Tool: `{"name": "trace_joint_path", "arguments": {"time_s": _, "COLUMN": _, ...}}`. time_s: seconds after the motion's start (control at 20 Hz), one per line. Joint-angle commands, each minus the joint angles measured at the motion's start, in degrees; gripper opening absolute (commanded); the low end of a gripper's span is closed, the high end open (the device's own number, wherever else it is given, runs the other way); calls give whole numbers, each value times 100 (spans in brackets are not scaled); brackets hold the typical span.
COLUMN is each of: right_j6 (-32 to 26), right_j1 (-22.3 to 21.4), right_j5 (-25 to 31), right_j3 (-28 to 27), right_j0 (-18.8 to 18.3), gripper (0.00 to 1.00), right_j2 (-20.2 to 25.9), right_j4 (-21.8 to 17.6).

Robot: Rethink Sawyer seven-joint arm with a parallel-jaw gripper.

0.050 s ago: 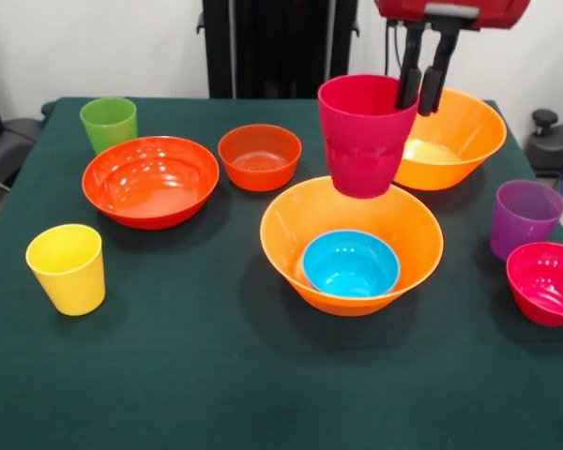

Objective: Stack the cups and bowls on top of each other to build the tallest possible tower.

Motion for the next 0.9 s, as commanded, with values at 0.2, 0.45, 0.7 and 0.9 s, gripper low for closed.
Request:
{"name": "trace_joint_path", "arguments": {"time_s": 0.2, "right_j6": 1207, "right_j1": 524, "right_j5": -504, "right_j3": 589, "right_j0": 198, "gripper": 0, "right_j2": -367, "right_j4": -25}}
{"name": "trace_joint_path", "arguments": {"time_s": 0.45, "right_j6": 1222, "right_j1": 596, "right_j5": -551, "right_j3": 546, "right_j0": 281, "gripper": 0, "right_j2": -492, "right_j4": 2}}
{"name": "trace_joint_path", "arguments": {"time_s": 0.7, "right_j6": 1325, "right_j1": 944, "right_j5": -746, "right_j3": 359, "right_j0": 395, "gripper": 0, "right_j2": -588, "right_j4": -43}}
{"name": "trace_joint_path", "arguments": {"time_s": 0.9, "right_j6": 1351, "right_j1": 1195, "right_j5": -817, "right_j3": 264, "right_j0": 492, "gripper": 0, "right_j2": -678, "right_j4": -52}}
